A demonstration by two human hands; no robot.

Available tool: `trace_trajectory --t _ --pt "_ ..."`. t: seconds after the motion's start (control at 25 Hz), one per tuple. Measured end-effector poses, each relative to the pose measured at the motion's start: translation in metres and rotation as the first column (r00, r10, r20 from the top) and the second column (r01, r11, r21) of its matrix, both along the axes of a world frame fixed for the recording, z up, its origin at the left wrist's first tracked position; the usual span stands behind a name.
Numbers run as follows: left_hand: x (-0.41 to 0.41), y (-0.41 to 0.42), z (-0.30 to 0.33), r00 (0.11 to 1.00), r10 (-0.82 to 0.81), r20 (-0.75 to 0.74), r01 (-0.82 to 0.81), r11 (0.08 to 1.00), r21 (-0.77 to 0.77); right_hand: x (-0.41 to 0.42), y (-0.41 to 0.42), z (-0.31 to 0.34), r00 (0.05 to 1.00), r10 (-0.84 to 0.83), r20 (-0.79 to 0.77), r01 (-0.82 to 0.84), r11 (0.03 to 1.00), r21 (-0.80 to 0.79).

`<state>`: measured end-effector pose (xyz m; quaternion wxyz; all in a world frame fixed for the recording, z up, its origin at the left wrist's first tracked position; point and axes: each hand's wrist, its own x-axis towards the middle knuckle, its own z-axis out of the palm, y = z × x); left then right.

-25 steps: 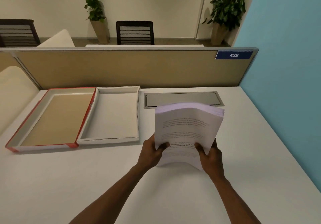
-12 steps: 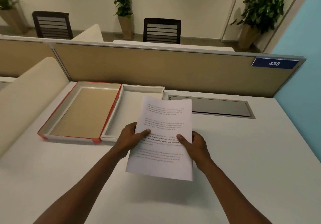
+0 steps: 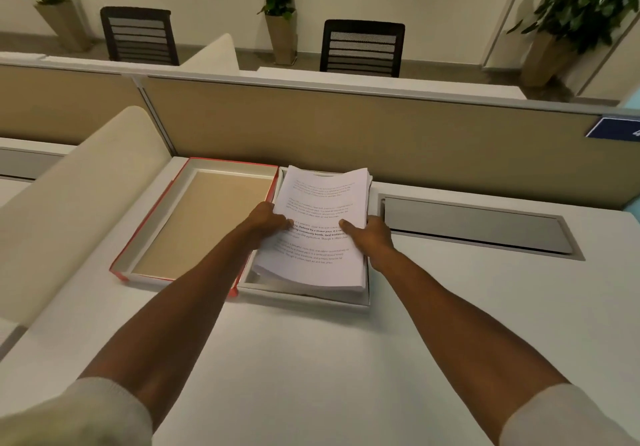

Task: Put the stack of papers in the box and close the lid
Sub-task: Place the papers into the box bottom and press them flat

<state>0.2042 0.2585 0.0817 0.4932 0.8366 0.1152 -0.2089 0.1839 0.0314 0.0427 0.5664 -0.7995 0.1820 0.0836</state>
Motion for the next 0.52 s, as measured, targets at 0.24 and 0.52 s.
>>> trace_trajectory --t 0.24,0.52 --pt "0.018 0.007 -0.053 0.996 0.017 0.092 -0.029 0.991 0.133 0.030 0.024 -0.028 0.998 0.056 -0.029 -0.061 0.961 -0.270" --pt "0.032 0.003 -0.082 0.982 -0.077 0.170 0.012 0.936 0.353 0.030 0.038 -0.044 0.994 0.071 -0.082 -0.100 0.890 -0.445"
